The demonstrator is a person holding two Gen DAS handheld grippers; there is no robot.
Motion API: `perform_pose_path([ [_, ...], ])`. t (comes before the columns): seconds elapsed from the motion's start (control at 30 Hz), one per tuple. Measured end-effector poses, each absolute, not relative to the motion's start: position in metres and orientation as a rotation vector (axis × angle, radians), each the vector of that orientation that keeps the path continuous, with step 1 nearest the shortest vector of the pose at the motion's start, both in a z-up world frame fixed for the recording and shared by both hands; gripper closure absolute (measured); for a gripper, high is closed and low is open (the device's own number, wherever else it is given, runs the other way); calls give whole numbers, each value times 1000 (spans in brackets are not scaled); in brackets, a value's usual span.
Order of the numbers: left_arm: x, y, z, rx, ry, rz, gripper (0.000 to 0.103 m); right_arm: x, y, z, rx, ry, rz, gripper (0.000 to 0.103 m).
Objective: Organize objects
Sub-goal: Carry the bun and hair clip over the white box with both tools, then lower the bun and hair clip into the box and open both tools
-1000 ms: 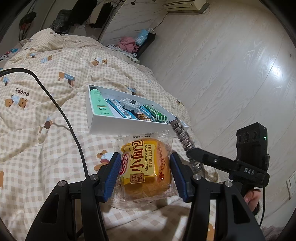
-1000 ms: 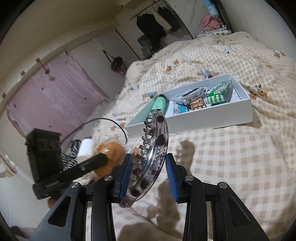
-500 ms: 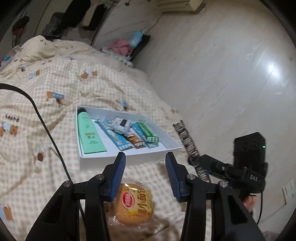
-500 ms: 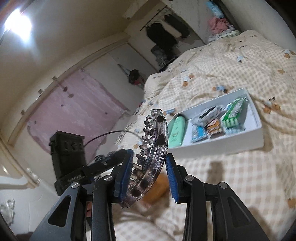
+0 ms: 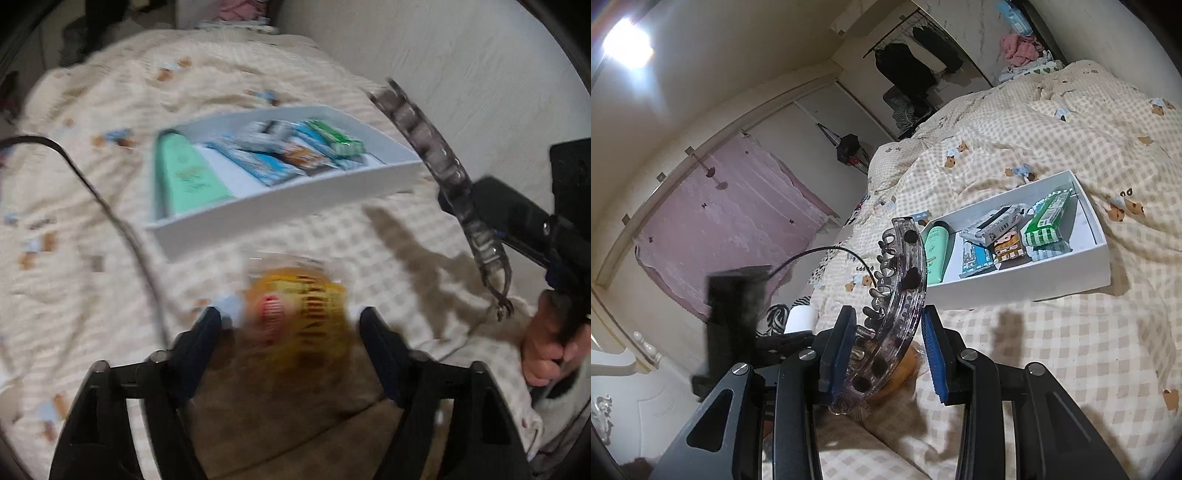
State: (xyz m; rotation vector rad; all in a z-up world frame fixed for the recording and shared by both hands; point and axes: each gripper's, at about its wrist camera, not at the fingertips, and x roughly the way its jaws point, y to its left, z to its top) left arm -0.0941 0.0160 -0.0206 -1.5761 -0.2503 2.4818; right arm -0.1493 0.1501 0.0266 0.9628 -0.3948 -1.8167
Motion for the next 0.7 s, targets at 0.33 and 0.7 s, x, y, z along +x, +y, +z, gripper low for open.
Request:
perform_pose_path([
  [0.33,-133,-18,37,-1335,-532,2702,43,-218,134,56,977,-377,-1952,65],
  [0.7,-199,-28,-5,-1393,-576,2814,43,-245,62,13,1107,23,-2227,65],
])
